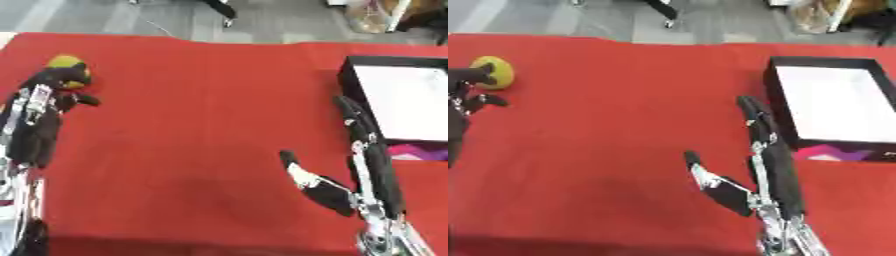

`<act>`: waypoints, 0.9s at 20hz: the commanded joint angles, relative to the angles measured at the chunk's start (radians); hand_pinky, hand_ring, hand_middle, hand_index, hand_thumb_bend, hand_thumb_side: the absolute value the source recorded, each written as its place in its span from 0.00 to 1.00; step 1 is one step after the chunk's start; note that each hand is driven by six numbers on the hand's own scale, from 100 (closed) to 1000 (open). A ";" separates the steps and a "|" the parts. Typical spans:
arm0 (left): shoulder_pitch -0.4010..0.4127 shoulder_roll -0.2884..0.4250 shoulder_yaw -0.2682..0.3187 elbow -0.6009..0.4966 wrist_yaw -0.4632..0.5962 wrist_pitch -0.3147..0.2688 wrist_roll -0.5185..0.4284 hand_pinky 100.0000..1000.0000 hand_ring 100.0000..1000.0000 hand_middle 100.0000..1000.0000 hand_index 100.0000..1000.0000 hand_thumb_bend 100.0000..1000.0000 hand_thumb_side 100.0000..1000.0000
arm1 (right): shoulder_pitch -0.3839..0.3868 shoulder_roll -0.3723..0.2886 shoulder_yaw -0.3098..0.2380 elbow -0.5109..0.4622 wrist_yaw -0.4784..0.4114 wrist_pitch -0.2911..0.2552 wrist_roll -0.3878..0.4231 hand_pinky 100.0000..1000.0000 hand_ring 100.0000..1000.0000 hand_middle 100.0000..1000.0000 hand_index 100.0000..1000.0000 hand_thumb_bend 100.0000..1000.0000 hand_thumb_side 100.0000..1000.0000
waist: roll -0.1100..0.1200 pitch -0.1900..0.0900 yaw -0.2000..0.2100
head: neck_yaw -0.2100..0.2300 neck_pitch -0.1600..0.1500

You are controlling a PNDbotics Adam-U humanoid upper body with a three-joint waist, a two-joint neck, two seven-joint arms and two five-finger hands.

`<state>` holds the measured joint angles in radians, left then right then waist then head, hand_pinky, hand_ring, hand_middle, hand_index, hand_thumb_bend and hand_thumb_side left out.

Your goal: Pick up the objects with one hand, pass them to the other hand, and then place them into the box on the other side of the table.

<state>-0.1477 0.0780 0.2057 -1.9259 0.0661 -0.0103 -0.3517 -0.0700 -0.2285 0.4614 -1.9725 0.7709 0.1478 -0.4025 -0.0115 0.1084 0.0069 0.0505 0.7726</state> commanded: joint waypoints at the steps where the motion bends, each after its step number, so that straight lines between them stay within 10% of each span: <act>1: -0.004 0.011 0.009 -0.009 -0.007 -0.001 0.001 0.54 0.92 0.54 0.65 0.00 0.70 | -0.005 -0.006 -0.007 -0.018 0.004 -0.002 0.002 0.88 1.00 0.93 1.00 0.43 0.44 | 0.001 -0.012 -0.001 | 0.022 -0.003; 7: -0.012 0.025 0.014 -0.007 -0.025 -0.011 0.003 0.54 0.92 0.54 0.65 0.00 0.67 | -0.004 -0.006 -0.011 -0.017 0.005 0.001 0.000 0.88 1.00 0.93 1.00 0.43 0.44 | 0.002 -0.013 -0.001 | 0.124 -0.003; 18: -0.065 0.259 0.026 0.011 -0.168 -0.156 -0.087 0.74 0.81 0.64 0.79 0.00 0.16 | 0.013 -0.046 -0.022 0.011 0.015 0.006 -0.015 0.87 1.00 0.93 1.00 0.44 0.44 | 0.065 -0.034 0.002 | 0.229 -0.003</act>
<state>-0.2003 0.2847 0.2300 -1.9104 -0.0833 -0.1465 -0.4251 -0.0520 -0.2550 0.4472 -1.9552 0.7791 0.1533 -0.4112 0.0601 0.0858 0.0080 0.2727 0.7726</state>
